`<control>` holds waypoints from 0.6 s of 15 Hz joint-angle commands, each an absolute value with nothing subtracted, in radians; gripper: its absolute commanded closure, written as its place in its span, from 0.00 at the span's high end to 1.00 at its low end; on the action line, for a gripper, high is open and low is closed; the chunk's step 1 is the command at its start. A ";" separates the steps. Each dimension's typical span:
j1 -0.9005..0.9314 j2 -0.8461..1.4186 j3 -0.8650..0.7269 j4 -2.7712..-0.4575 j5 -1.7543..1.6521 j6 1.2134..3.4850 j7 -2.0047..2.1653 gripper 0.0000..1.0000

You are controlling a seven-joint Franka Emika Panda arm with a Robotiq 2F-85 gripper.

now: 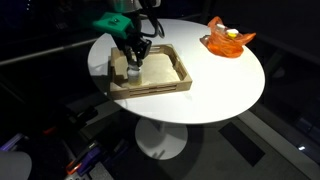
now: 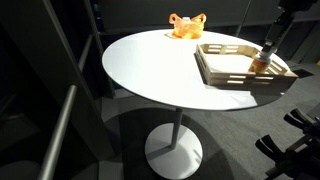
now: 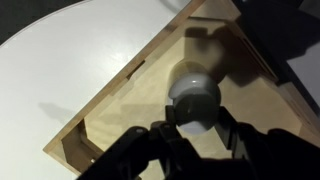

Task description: Place the lid on the bottle

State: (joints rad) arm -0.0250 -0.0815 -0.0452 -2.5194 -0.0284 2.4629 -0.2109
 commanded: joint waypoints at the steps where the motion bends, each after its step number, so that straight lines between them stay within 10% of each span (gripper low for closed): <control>1: -0.025 -0.087 -0.053 -2.525 0.001 2.473 -0.255 0.19; 9: -0.023 -0.082 -0.054 -2.525 0.029 2.480 -0.290 0.19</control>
State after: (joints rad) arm -0.0249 -0.0804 -0.0455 -2.5194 -0.0070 2.4641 -0.2427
